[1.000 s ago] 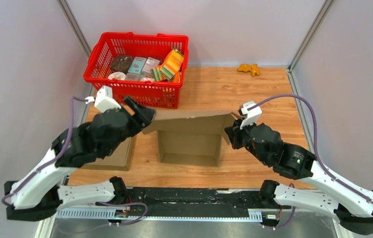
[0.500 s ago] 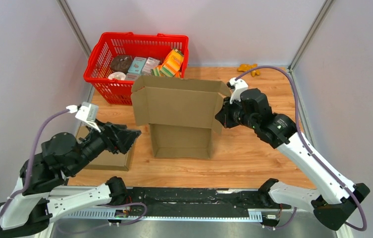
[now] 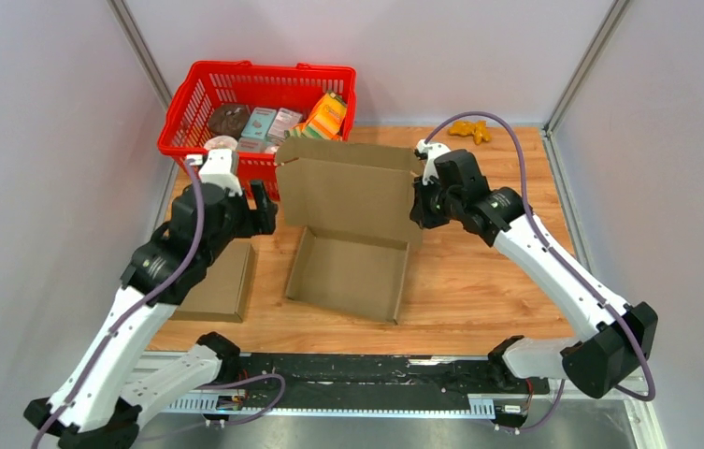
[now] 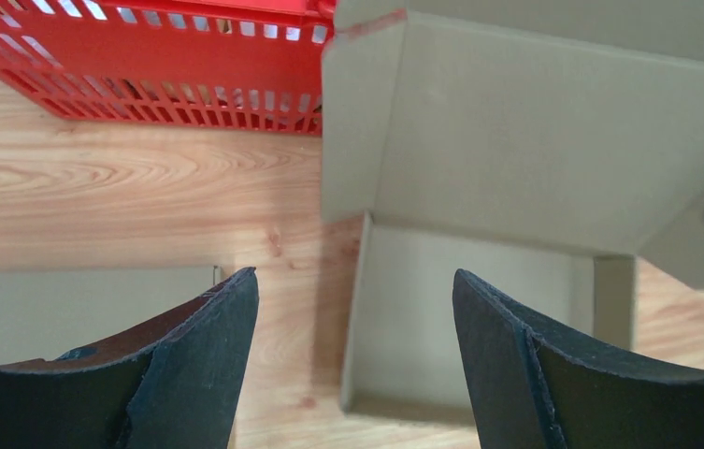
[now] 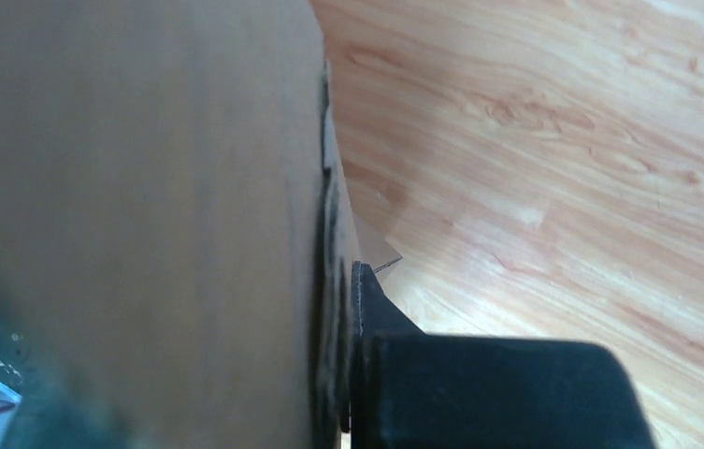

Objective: Fold the paper box

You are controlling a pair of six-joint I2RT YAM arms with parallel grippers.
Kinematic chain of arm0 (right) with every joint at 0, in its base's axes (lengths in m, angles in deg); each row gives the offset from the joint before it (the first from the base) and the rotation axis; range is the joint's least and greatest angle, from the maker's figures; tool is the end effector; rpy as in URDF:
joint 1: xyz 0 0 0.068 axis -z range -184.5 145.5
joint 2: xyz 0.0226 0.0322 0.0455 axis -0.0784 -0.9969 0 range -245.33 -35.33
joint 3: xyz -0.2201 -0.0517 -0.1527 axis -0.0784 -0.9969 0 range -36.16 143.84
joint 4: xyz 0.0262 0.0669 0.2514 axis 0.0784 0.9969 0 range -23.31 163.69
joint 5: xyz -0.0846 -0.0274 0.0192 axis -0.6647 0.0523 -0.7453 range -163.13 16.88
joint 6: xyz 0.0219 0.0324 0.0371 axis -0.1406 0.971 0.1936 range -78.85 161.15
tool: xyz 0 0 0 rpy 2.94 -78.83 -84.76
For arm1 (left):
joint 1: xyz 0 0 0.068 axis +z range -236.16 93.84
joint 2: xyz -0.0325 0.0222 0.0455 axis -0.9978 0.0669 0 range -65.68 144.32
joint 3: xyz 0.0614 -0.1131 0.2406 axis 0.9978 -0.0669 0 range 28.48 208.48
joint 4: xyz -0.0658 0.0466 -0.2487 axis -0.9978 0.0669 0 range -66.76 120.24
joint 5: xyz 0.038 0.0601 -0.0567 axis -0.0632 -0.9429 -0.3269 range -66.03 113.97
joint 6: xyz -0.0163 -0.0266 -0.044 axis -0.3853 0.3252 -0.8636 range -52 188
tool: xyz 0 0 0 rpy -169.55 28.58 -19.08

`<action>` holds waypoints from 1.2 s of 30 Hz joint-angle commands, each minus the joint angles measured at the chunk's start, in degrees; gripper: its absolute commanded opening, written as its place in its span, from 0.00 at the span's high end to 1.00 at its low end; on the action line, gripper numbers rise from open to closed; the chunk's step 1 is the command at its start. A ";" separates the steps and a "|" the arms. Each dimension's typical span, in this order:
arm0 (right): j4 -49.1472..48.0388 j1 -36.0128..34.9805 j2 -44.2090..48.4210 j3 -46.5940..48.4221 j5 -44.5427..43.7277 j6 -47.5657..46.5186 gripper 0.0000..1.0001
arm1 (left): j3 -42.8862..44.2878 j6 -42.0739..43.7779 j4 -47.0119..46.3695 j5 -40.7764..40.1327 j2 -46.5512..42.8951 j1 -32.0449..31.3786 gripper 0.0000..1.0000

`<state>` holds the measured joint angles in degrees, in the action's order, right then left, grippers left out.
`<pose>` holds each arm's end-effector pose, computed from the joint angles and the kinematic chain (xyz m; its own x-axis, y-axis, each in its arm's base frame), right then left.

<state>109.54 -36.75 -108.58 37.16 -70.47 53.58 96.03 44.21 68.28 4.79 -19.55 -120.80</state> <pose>0.2269 0.1449 0.3522 -0.6818 -0.1760 -0.7101 -0.4251 0.8853 0.1888 0.1233 -0.0710 0.4061 -0.4183 -0.1741 -0.8915 0.1316 0.9595 -0.2492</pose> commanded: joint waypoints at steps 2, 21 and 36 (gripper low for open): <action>0.40 2.54 0.22 -0.19 3.23 -3.02 1.00 | 0.04 3.57 -11.08 18.89 5.28 8.69 0.17; -18.41 8.69 1.28 -12.85 11.93 -7.68 1.00 | -9.09 3.58 -25.15 34.24 19.96 21.61 0.12; -12.37 9.22 -2.68 -6.53 8.79 -5.31 0.64 | -14.29 0.15 -47.33 51.62 27.96 26.19 0.38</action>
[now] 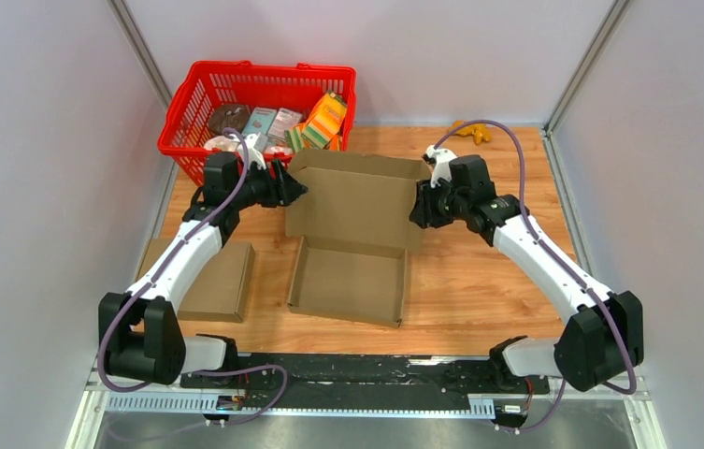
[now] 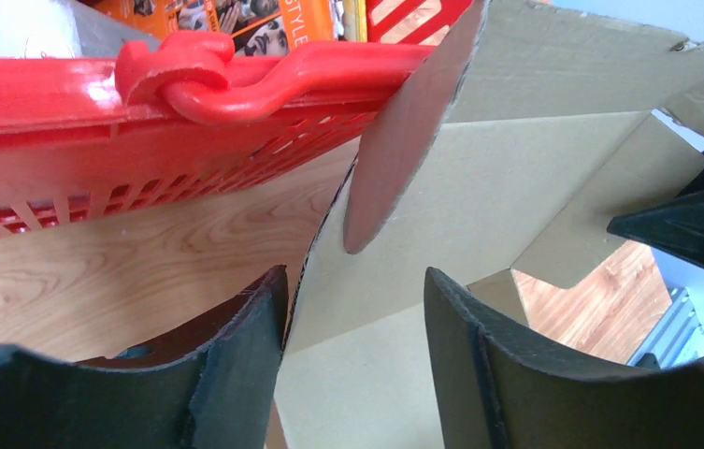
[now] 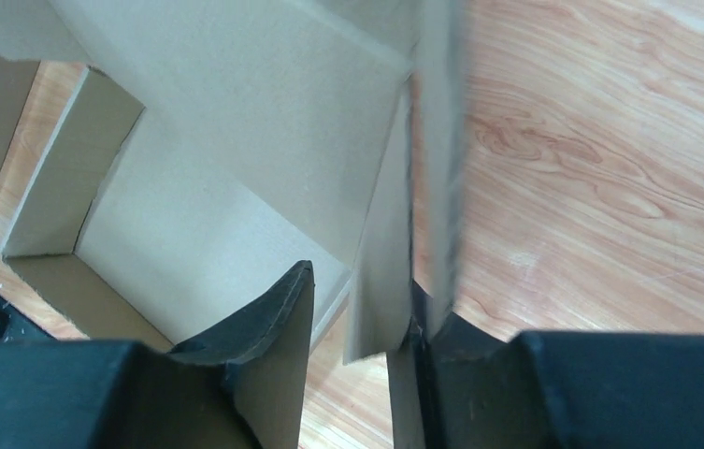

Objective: Fold the paper box

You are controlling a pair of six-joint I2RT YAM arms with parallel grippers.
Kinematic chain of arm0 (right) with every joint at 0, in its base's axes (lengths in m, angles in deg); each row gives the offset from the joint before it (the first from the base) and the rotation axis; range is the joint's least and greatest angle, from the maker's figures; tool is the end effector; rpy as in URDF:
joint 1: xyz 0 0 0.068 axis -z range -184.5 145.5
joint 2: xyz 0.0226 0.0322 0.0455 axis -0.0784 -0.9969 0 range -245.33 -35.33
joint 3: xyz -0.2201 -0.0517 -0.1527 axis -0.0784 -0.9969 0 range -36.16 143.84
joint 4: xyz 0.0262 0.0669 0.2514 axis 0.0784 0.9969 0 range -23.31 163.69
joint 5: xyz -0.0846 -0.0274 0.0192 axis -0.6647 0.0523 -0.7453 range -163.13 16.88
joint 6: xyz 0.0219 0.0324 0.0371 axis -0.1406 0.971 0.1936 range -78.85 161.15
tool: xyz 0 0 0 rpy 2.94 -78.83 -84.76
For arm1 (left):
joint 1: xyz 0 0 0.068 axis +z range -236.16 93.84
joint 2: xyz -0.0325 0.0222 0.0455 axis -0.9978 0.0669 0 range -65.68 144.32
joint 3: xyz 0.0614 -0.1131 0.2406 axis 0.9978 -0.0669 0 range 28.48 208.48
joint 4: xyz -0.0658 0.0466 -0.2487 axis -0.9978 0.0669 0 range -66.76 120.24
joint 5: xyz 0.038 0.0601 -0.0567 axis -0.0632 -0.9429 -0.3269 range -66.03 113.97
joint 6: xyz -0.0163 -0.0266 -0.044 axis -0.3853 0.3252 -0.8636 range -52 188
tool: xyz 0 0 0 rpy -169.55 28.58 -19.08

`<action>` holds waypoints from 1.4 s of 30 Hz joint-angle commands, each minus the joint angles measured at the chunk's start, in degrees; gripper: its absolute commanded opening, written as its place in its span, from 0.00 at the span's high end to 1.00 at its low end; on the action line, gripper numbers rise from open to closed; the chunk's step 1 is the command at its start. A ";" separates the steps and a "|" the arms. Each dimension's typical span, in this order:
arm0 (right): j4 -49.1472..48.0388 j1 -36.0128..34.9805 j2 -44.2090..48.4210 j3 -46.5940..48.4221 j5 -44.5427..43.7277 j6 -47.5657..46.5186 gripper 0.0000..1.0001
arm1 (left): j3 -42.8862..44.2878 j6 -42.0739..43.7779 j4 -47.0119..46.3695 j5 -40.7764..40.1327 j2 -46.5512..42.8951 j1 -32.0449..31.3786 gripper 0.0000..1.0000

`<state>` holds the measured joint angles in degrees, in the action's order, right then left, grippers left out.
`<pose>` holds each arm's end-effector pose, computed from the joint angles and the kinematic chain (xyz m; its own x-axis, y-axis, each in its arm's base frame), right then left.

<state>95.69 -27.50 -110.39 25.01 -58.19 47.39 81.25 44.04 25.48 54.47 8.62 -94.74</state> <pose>0.2575 0.1191 0.2942 -0.6826 -0.1757 -0.7093 -0.4801 0.8396 0.2540 0.2883 -0.0618 0.2914 -0.6029 -0.2629 -0.7532 0.3753 0.7397 -0.5586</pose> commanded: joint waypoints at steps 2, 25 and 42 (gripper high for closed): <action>4.22 -0.11 -1.74 7.55 -5.79 2.02 0.63 | 0.58 0.76 -3.56 0.53 -1.08 0.05 0.41; 2.21 -11.35 -2.10 12.93 -35.40 22.49 1.00 | -2.41 -0.81 -1.36 -41.12 -10.05 -18.83 0.96; -36.02 -28.23 16.44 -18.98 -58.17 16.61 0.99 | -19.73 -3.62 -14.03 -54.14 -20.07 -29.65 0.90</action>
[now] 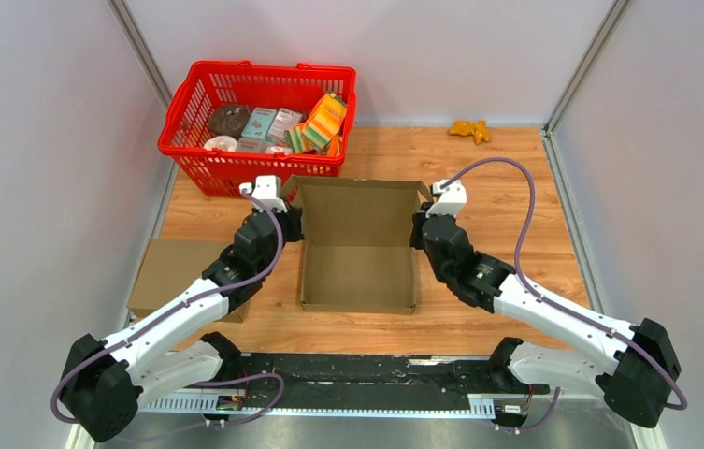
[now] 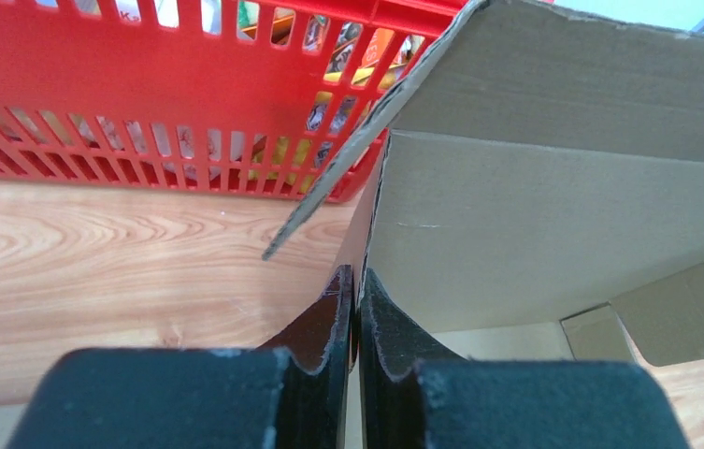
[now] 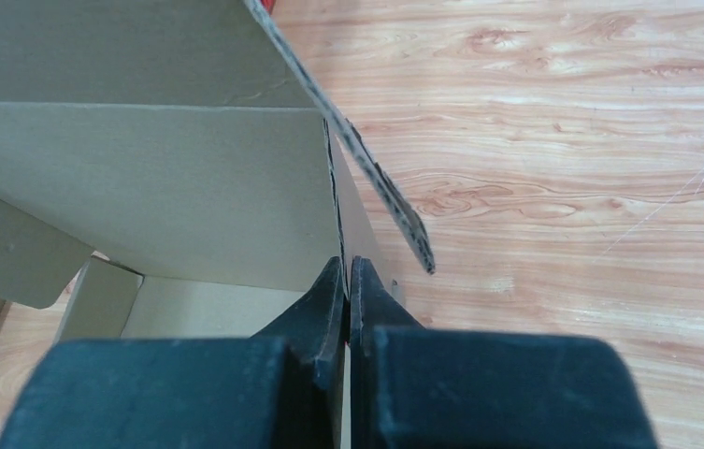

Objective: Fold the paper box

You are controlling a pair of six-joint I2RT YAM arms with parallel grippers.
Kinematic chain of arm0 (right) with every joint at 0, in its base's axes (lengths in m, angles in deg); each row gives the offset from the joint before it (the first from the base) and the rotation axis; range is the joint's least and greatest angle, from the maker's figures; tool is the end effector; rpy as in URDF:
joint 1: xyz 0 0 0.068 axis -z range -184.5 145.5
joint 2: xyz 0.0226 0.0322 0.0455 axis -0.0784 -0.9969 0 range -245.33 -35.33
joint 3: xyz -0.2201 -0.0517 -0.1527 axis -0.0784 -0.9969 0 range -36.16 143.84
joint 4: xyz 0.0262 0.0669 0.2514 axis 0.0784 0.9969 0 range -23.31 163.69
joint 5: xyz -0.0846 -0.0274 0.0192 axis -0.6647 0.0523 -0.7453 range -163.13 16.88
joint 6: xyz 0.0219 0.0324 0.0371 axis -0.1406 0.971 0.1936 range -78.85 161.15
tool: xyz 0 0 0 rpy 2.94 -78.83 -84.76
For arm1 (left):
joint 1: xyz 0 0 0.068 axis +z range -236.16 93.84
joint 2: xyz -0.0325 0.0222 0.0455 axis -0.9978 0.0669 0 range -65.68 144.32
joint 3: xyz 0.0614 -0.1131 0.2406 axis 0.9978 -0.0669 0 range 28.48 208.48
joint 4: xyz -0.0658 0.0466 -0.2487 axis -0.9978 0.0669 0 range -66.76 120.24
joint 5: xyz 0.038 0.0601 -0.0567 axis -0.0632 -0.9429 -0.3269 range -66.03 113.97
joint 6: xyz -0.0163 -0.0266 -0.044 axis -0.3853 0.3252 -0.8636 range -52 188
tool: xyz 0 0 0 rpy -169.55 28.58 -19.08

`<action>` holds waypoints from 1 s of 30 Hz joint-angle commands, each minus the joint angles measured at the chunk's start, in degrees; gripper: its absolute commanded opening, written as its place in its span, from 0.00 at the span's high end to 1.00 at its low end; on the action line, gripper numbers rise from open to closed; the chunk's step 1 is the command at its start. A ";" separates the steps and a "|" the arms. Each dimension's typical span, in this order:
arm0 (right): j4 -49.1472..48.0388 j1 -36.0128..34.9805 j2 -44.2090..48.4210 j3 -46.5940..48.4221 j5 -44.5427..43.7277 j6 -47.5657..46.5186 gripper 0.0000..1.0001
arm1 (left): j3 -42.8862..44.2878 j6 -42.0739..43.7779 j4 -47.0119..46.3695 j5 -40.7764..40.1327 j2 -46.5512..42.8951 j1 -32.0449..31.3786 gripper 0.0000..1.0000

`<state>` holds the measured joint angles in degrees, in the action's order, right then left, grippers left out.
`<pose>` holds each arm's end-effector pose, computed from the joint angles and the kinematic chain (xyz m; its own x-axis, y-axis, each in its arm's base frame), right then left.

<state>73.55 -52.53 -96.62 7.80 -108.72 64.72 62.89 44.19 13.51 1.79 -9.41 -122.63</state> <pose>0.1752 0.1636 0.2871 -0.3508 0.0961 -0.9315 -0.1192 0.9820 0.1462 0.1911 -0.1245 0.2751 -0.2570 -0.2750 -0.9265 0.1638 0.9324 -0.3221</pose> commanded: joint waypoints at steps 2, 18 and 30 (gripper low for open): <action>-14.15 -5.39 3.11 -2.65 -11.05 -0.81 0.99 | -1.45 -6.75 0.84 -2.78 -3.01 -2.73 0.92; -19.86 -17.62 7.68 -16.01 -23.20 1.39 0.94 | -8.30 -10.37 3.15 -12.36 -6.69 -16.17 0.95; 6.61 -20.87 17.26 -16.55 -14.78 13.93 0.62 | -15.43 -13.80 4.55 -17.20 -11.36 -20.92 0.98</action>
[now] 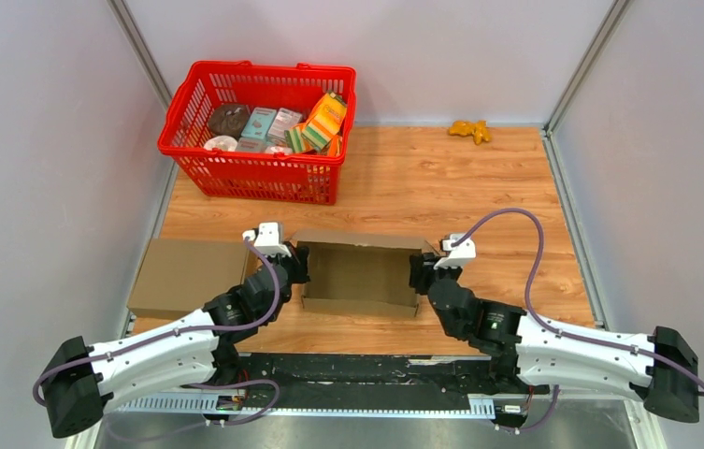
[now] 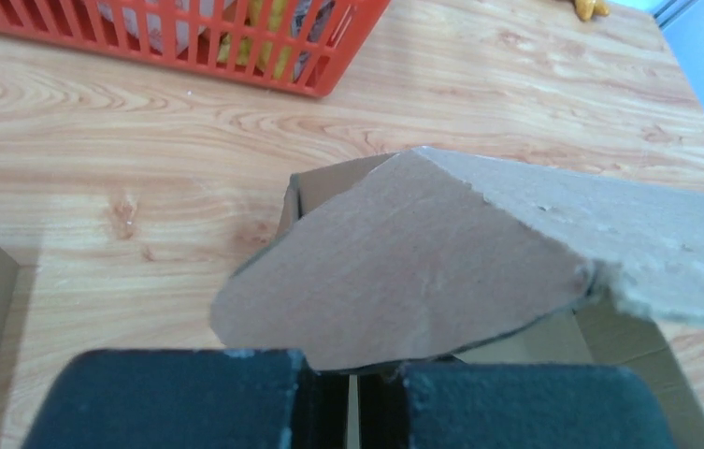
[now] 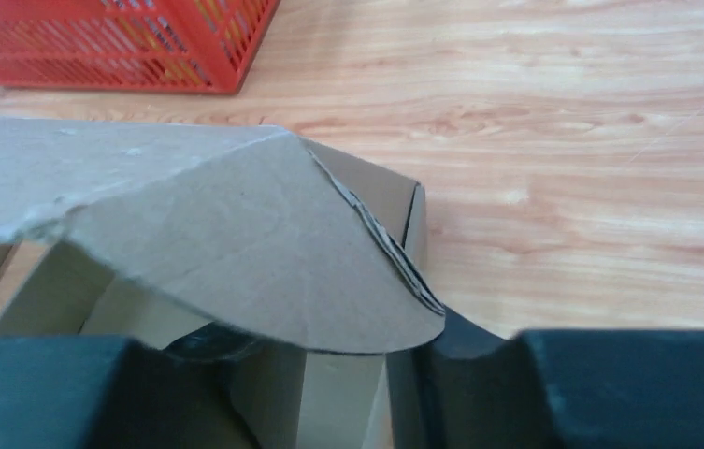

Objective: Fold the paper box

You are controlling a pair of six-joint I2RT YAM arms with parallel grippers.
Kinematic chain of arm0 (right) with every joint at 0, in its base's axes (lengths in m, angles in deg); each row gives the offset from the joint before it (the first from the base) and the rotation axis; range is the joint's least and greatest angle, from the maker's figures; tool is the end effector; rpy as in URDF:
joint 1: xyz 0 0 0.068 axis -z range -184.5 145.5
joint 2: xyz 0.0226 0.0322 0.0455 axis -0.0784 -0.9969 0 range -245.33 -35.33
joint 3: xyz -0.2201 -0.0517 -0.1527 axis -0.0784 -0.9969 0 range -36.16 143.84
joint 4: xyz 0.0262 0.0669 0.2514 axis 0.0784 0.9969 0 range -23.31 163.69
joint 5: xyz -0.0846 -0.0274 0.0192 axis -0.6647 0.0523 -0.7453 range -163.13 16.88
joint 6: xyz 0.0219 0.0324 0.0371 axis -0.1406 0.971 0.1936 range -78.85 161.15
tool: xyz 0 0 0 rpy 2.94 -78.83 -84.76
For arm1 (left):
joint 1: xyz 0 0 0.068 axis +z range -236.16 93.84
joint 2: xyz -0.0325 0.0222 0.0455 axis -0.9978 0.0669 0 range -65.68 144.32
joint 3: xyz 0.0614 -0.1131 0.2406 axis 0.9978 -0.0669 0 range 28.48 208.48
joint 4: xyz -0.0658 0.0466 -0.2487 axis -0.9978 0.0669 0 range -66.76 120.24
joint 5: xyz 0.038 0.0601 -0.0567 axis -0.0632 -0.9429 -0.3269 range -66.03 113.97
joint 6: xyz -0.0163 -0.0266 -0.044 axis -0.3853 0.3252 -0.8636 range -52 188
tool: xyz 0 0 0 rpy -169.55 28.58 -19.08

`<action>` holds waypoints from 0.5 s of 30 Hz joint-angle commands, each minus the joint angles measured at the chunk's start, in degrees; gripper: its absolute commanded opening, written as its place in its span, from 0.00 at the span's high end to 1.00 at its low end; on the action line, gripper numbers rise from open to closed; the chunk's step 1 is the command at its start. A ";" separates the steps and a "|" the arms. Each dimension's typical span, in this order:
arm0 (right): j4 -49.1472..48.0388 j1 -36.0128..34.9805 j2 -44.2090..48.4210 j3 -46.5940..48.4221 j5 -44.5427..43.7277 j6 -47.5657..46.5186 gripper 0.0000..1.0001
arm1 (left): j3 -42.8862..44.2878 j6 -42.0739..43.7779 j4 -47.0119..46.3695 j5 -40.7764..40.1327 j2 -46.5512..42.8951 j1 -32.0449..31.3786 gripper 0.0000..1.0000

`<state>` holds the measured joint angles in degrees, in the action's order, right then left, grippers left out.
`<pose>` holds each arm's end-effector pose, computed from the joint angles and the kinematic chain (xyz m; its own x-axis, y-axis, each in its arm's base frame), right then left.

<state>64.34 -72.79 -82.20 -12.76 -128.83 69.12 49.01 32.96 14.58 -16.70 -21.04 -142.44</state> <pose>0.0925 0.1525 0.2297 -0.2294 0.1380 -0.9635 -0.1481 0.9734 0.1747 0.1179 -0.1349 0.2269 -0.2831 -0.3603 -0.8888 0.1461 0.8997 -0.4113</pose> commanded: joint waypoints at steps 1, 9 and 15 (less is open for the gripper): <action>19.54 -1.14 3.97 5.94 8.73 11.39 0.46 | -1.55 -2.57 3.83 1.12 0.27 -1.38 0.98; 52.25 -5.01 12.75 15.97 30.54 18.71 0.22 | -2.43 -2.92 4.18 -0.03 -0.17 -2.53 0.98; 53.96 -5.36 23.49 25.62 40.67 16.25 0.21 | -2.08 -3.10 4.97 -0.55 -0.08 -3.14 0.98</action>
<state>114.57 -77.88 -63.03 4.55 -96.04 85.25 47.59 31.80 15.84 -18.47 -21.30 -144.88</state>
